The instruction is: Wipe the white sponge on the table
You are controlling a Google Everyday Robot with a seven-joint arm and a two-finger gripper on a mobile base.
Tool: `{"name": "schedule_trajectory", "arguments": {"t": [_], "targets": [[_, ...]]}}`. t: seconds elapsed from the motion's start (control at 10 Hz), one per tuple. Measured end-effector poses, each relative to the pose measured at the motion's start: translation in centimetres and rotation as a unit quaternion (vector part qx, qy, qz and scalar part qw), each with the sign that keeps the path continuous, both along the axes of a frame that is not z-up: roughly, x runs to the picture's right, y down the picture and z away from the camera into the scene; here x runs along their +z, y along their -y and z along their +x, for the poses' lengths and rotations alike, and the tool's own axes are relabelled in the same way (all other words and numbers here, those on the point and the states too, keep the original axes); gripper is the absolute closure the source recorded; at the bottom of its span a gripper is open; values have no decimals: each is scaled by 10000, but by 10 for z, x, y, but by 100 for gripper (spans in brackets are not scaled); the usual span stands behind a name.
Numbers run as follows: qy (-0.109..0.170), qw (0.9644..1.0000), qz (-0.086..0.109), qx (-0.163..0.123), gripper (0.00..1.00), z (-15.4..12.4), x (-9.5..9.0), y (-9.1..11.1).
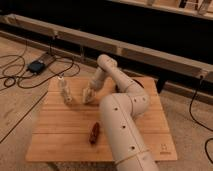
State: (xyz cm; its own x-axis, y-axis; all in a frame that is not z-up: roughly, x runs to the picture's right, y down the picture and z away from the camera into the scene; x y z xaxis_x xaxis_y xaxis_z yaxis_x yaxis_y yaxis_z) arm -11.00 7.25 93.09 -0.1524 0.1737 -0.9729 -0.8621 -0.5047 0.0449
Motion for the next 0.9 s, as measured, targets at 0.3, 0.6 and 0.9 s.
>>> {"name": "schedule_trajectory", "arguments": {"t": [0.3, 0.6, 0.9], "targets": [[227, 9993, -212, -223, 100, -13, -13, -11], [302, 9984, -319, -352, 100, -14, -18, -21], [303, 9984, -323, -360, 100, -14, -18, -21]]}}
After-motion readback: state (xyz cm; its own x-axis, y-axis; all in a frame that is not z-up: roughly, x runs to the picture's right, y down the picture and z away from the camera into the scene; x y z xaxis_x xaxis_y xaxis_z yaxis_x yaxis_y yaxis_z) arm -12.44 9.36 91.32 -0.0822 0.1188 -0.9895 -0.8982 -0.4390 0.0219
